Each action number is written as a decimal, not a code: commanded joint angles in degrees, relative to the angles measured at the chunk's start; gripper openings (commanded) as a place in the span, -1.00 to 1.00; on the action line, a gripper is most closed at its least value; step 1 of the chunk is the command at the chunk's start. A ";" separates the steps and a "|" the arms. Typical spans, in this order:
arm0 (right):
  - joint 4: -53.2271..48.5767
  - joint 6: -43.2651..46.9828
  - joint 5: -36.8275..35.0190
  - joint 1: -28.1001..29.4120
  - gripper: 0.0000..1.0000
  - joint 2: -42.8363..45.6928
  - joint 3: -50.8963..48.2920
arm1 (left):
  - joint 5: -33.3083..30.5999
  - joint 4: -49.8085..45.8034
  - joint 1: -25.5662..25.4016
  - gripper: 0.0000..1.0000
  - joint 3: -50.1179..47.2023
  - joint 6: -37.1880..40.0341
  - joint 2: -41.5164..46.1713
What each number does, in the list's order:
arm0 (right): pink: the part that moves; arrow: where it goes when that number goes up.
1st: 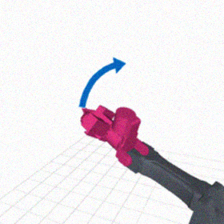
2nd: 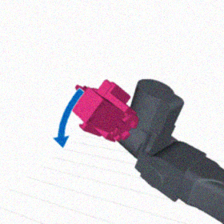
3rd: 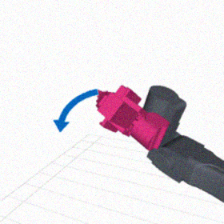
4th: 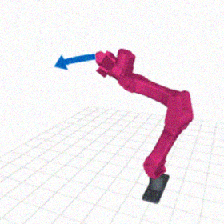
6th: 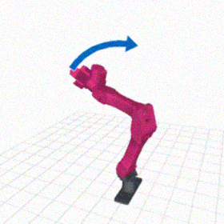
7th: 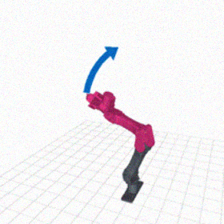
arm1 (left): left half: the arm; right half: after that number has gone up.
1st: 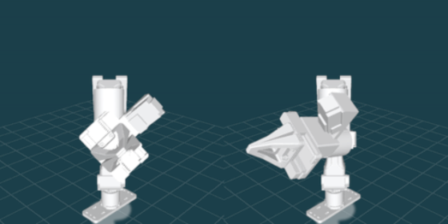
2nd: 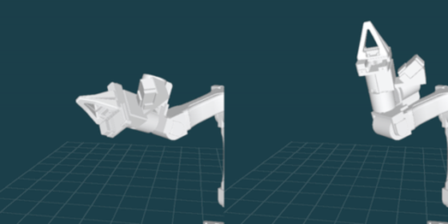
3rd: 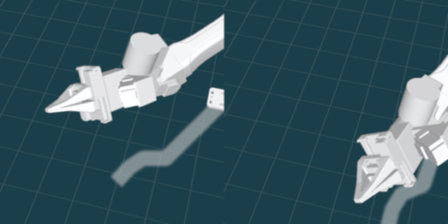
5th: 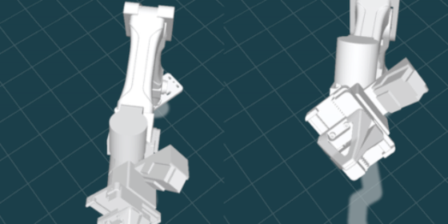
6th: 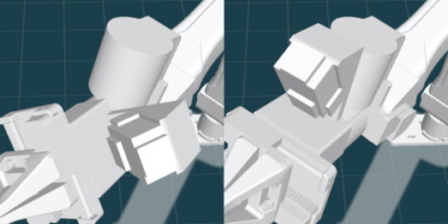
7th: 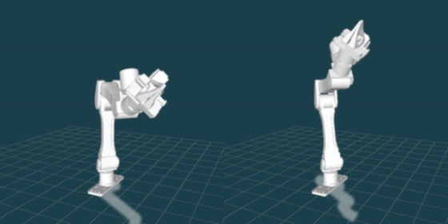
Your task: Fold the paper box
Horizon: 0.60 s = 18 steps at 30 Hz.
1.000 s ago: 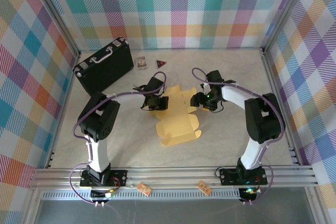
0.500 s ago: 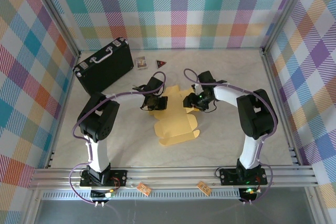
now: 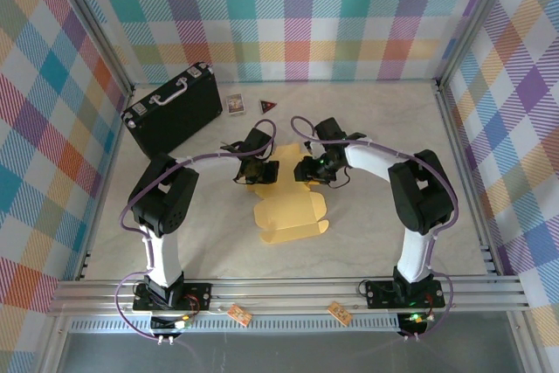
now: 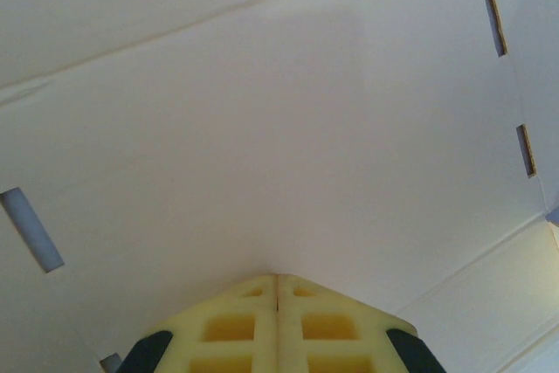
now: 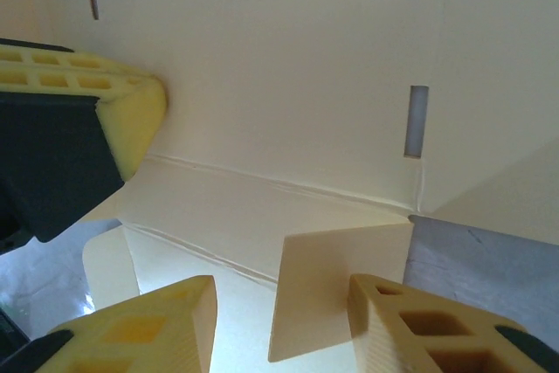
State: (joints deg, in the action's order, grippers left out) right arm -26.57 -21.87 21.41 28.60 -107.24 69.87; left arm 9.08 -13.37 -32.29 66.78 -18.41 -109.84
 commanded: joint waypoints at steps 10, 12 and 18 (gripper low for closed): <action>3.46 -1.69 2.40 0.76 -0.16 -5.92 -0.26 | 0.12 -4.30 -0.88 -0.98 -2.27 0.81 0.29; 3.46 -1.99 2.04 0.76 -0.17 -6.43 -0.61 | 0.07 -4.30 -0.87 -0.99 -2.27 0.78 0.33; 2.84 -2.16 1.41 0.75 -0.18 -6.57 -0.70 | 0.15 -4.23 -0.88 -0.99 -2.36 0.83 0.35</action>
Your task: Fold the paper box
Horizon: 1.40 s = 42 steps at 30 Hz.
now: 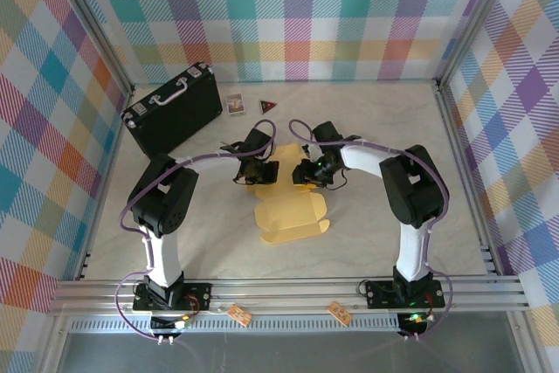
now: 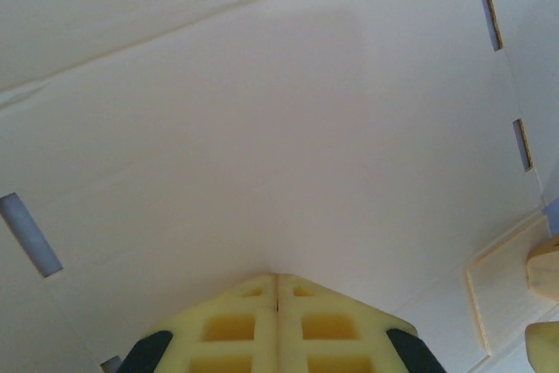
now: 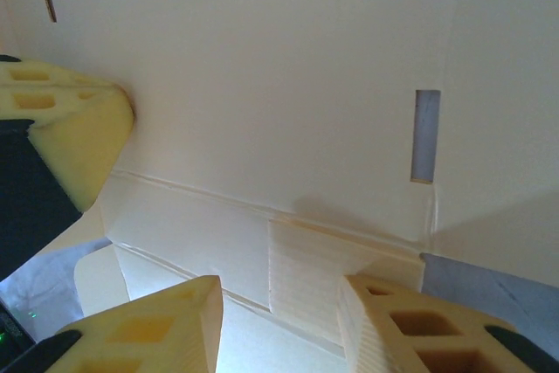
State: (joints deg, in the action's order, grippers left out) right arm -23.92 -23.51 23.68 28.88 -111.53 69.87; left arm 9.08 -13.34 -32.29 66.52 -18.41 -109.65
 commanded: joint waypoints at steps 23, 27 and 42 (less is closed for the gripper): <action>-18.15 12.70 -4.64 -6.98 0.26 -4.18 30.82 | 2.05 -1.65 -1.00 -0.68 -2.94 0.14 16.04; -22.25 12.11 -7.60 -6.17 0.29 -12.40 39.59 | -4.46 -6.76 -0.22 -0.52 -6.02 -1.70 24.44; -28.82 12.38 -10.36 -3.58 -0.02 -29.34 56.61 | -10.69 -9.37 8.56 0.39 -22.97 -11.99 43.89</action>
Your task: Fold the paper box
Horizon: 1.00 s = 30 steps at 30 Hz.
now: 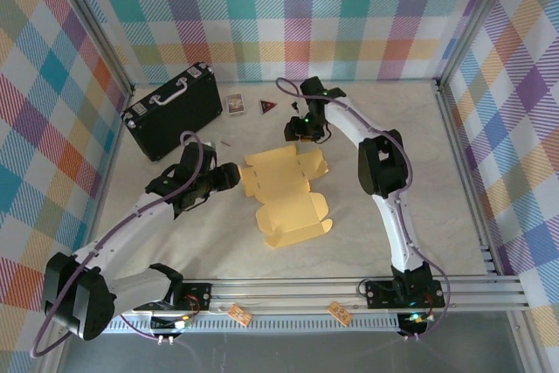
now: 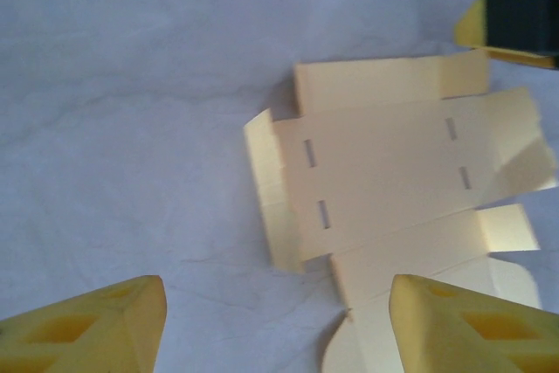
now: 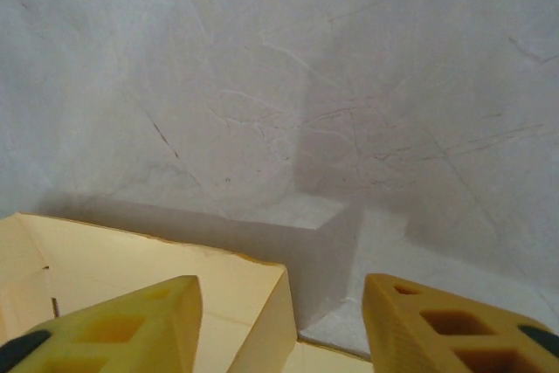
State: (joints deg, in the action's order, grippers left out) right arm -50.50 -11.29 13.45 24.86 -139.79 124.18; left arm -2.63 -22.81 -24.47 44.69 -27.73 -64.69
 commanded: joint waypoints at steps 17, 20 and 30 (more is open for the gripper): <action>26.35 0.10 1.71 1.15 -0.87 19.13 -26.19 | 5.60 10.31 4.14 0.43 -4.22 -5.65 0.11; 36.21 1.55 2.83 1.15 -0.88 25.21 -35.56 | 6.70 8.65 5.44 0.44 -2.90 -5.34 1.59; 70.47 7.14 7.01 2.17 -0.90 41.70 -66.73 | 12.66 4.07 7.42 0.44 3.90 -2.42 4.27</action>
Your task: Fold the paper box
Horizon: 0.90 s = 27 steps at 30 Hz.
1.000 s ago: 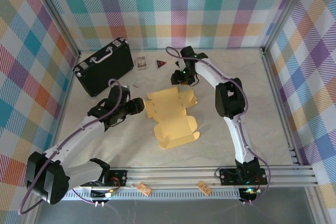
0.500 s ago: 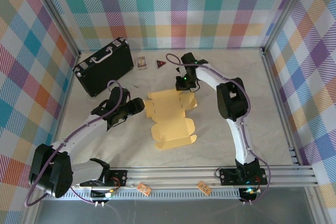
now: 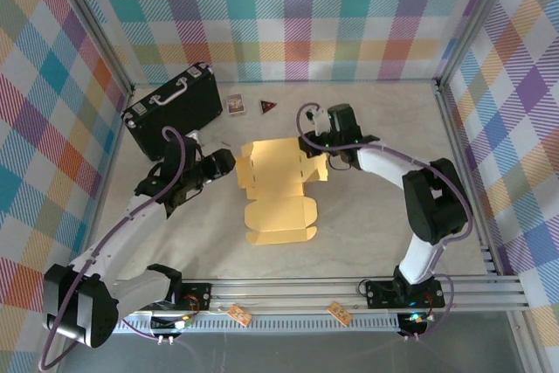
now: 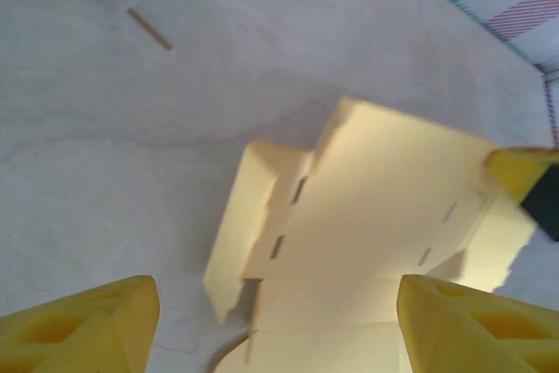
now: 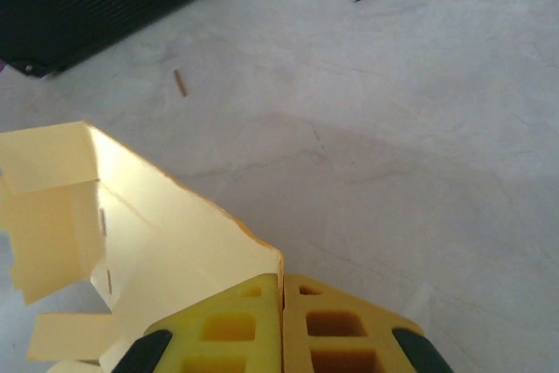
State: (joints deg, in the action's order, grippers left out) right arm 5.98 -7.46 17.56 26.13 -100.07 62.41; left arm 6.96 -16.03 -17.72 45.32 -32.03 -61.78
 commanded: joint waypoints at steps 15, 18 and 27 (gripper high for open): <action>45.62 7.97 2.18 4.59 -0.90 10.84 -28.80 | 9.15 -5.05 0.58 0.45 0.17 0.10 8.46; 49.16 8.92 2.37 5.07 -0.91 11.49 -30.71 | 10.20 -11.25 0.58 0.47 5.60 4.30 4.78; 54.81 15.77 3.97 5.48 -0.91 13.79 -34.41 | 12.08 -28.08 -2.22 0.51 25.60 30.99 -7.55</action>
State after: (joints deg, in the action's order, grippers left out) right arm 54.50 4.60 19.57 31.20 -87.74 29.23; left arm 17.98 -37.41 -18.85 67.88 -14.02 -68.42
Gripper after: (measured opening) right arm 0.073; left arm 0.750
